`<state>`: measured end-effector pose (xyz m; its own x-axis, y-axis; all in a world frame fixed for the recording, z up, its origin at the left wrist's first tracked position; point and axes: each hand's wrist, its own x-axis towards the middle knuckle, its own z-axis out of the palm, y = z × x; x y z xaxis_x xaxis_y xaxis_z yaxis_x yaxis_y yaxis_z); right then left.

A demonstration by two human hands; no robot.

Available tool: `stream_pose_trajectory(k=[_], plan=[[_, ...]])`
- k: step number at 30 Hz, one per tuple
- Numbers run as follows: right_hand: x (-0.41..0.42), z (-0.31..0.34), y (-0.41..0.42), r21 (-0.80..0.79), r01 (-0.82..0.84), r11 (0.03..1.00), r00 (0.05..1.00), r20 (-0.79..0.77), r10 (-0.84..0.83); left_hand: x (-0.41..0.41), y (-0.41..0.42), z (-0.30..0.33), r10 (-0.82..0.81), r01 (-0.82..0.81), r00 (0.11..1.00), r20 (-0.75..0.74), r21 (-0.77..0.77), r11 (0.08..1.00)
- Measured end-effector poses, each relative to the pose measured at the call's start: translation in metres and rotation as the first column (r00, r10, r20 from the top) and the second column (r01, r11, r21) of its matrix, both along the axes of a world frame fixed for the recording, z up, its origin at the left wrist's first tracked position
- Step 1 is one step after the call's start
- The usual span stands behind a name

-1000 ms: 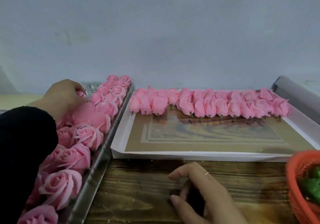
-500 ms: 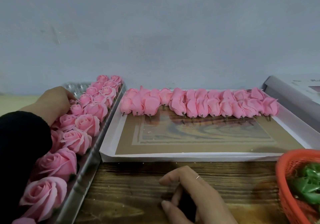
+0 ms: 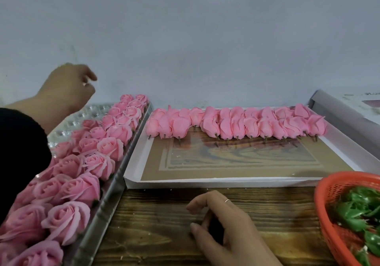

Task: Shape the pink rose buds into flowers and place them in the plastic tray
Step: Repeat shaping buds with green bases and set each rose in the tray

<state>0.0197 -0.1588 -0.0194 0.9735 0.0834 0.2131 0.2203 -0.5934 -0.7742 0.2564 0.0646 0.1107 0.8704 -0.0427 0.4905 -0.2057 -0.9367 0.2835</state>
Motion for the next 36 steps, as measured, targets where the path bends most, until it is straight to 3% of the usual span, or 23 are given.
stream_pose_trajectory(k=[3, 7, 10, 17, 25, 29, 32, 36], plan=[[0.0, 0.0, 0.0, 0.022, -0.015, 1.0, 1.0, 0.015, 0.014, -0.022, -0.05, 0.019, -0.175, 0.191, 0.979, 0.108, -0.167, 0.967], [-0.002, -0.001, -0.002, 0.038, -0.006, 0.999, 1.0, 0.018, 0.006, -0.045, -0.13, 0.007, -0.446, 0.386, 0.888, -0.111, -0.35, 0.854], [-0.003, 0.0, -0.003, 0.055, 0.002, 0.998, 1.0, 0.012, -0.003, -0.05, -0.179, -0.034, -0.468, 0.349, 0.842, -0.269, -0.389, 0.852], [0.006, -0.009, -0.003, 0.083, 0.014, 0.996, 1.0, 0.017, -0.015, -0.024, -0.217, -0.11, -0.345, 0.102, 0.813, -0.47, -0.468, 0.878], [0.014, -0.004, -0.003, 0.073, 0.1, 0.992, 0.99, -0.105, -0.092, 0.004, -0.229, -0.129, -0.249, 0.05, 0.862, -0.441, -0.414, 0.909], [0.014, -0.004, -0.006, 0.115, 0.101, 0.988, 0.99, -0.106, -0.089, 0.008, -0.23, -0.13, -0.264, 0.029, 0.864, -0.428, -0.481, 0.876], [0.011, -0.007, -0.007, 0.122, 0.075, 0.99, 0.997, -0.037, -0.071, 0.002, -0.223, -0.125, -0.258, -0.019, 0.891, -0.374, -0.598, 0.801], [0.01, -0.011, -0.007, 0.16, 0.05, 0.986, 0.997, 0.042, -0.057, -0.028, -0.208, -0.106, -0.34, 0.033, 0.918, -0.205, -0.814, 0.58]])
